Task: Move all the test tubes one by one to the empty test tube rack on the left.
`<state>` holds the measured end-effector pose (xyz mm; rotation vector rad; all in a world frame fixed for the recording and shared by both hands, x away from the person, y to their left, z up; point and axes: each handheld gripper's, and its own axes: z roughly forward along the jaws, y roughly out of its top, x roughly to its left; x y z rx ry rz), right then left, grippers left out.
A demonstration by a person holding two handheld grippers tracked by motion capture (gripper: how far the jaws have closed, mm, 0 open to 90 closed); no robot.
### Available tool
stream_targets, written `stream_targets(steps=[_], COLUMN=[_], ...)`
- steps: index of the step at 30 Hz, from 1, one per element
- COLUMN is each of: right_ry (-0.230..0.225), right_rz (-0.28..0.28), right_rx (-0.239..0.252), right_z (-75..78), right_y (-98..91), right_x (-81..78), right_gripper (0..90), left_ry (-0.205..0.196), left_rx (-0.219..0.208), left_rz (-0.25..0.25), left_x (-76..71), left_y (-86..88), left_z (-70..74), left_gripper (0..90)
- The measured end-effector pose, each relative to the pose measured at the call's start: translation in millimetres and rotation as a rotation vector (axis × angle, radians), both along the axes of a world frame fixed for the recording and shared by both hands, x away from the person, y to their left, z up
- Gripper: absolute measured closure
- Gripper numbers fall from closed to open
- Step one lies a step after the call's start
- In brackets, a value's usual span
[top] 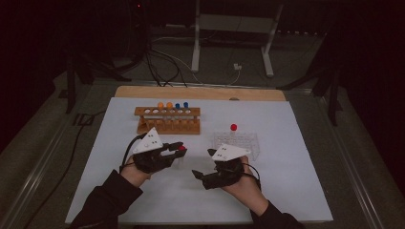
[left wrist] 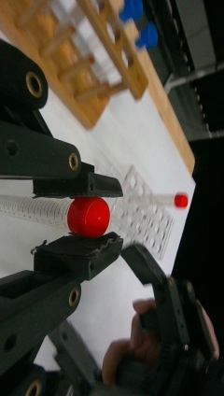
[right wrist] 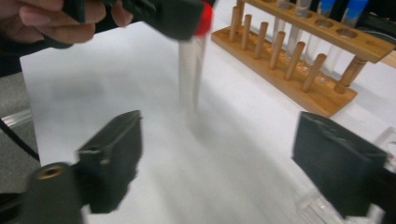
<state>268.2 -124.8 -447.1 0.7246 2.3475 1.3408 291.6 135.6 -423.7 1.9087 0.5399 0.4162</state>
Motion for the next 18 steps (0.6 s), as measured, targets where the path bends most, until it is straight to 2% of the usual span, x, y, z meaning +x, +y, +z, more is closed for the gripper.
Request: stream_targets(steps=[3,10,15,18], right_ry=[-0.003,-0.01,-0.029,-0.032], right_rz=[-0.005,0.009,0.009,0.001], right_rx=[0.024,0.067,0.073,0.062], right_z=[2.4,6.7,8.9,9.2], right_y=[-2.9,-8.7,-10.1,-10.2], right_x=[0.6,0.4,-0.9,-1.0], right_gripper=[1.7,0.0,0.0,0.0], left_ry=[-0.015,-0.056,-0.079,-0.094], left_rx=[-0.011,-0.003,-0.026,-0.06], left_rz=[0.046,0.166,0.242,0.28], left_x=[5.8,24.9,40.7,49.5], left_y=[12.2,37.1,50.3,55.3], left_z=[7.1,23.2,32.6,36.6], left_gripper=[71.9,71.9,72.0,71.9])
